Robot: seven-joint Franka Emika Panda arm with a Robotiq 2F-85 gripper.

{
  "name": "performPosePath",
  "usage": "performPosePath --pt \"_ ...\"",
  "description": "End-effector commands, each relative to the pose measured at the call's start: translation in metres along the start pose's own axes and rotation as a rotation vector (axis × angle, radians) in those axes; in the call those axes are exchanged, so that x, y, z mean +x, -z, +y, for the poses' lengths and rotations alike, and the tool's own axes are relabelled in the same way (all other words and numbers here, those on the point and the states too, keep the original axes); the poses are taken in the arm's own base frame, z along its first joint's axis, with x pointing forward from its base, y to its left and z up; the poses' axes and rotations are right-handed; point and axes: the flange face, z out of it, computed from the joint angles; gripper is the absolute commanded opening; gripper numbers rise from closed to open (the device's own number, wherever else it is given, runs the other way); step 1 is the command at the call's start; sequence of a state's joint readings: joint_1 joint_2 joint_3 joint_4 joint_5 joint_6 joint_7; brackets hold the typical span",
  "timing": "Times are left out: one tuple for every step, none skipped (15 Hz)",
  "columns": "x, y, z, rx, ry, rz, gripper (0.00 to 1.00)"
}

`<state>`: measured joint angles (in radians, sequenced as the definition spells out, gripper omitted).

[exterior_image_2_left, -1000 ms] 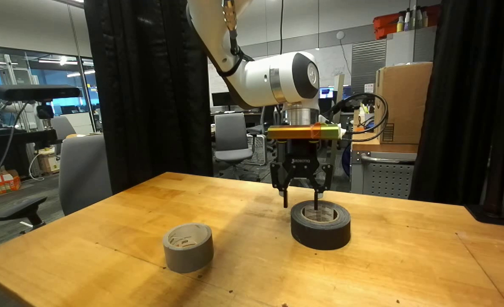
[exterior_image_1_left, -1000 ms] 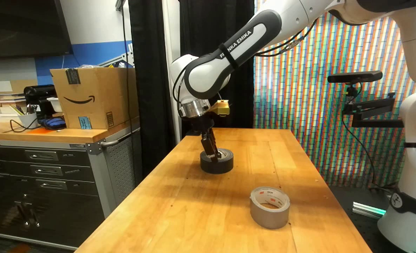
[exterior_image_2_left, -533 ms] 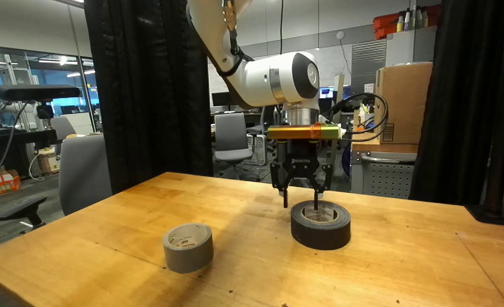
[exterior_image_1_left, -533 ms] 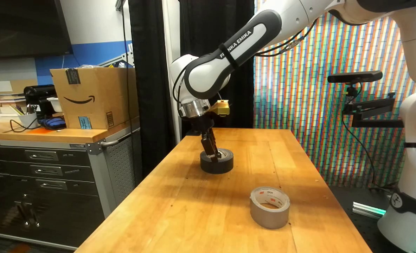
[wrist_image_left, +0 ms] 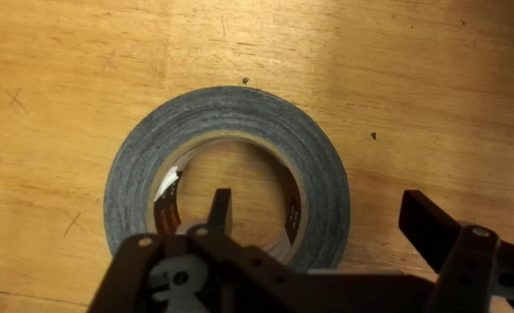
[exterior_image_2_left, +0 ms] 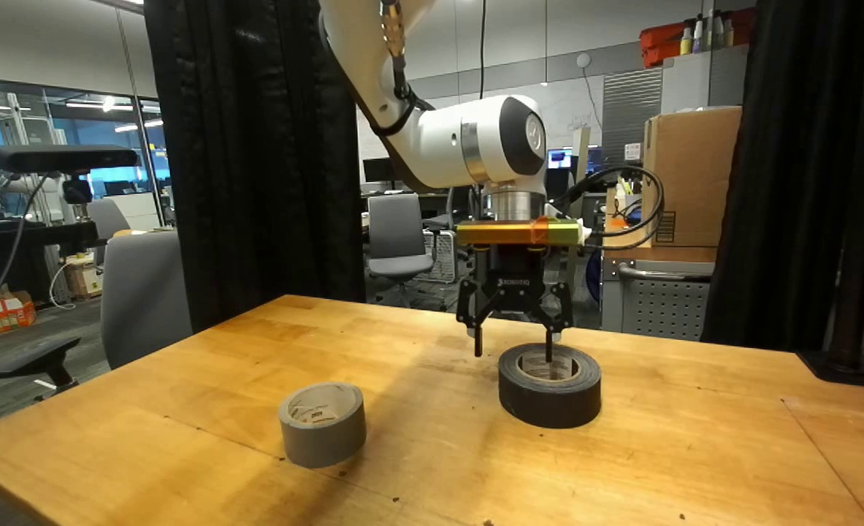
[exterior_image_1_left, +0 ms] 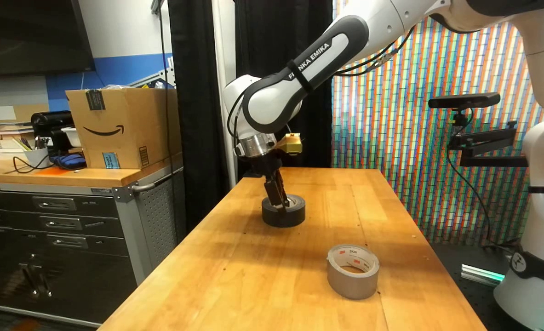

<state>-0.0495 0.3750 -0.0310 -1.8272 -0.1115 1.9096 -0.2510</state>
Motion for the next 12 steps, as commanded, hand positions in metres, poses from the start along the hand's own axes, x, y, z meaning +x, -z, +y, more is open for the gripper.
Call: performPosePath --pt "-0.007 -0.008 -0.002 -0.008 -0.001 -0.012 1.0" --pt "-0.009 -0.012 -0.002 -0.006 -0.004 -0.02 1.0" --pt "-0.011 -0.016 -0.003 -0.004 -0.007 -0.027 1.0" --pt "-0.015 -0.019 -0.004 -0.004 -0.01 -0.032 1.0" --pt "-0.017 -0.023 -0.005 -0.005 -0.009 -0.037 1.0" --pt "-0.015 -0.022 -0.012 -0.008 -0.008 -0.042 1.0" --pt "-0.016 -0.023 -0.015 -0.006 -0.005 -0.043 1.0" --pt "-0.015 -0.023 -0.016 -0.008 -0.005 -0.041 1.0" --pt "-0.014 -0.022 -0.017 -0.01 -0.003 -0.038 1.0" --pt "-0.014 -0.02 -0.019 -0.014 -0.002 -0.033 1.0" --pt "-0.013 -0.018 -0.019 -0.015 0.0 -0.029 1.0" --pt "-0.013 -0.016 -0.019 -0.019 0.003 -0.02 1.0"
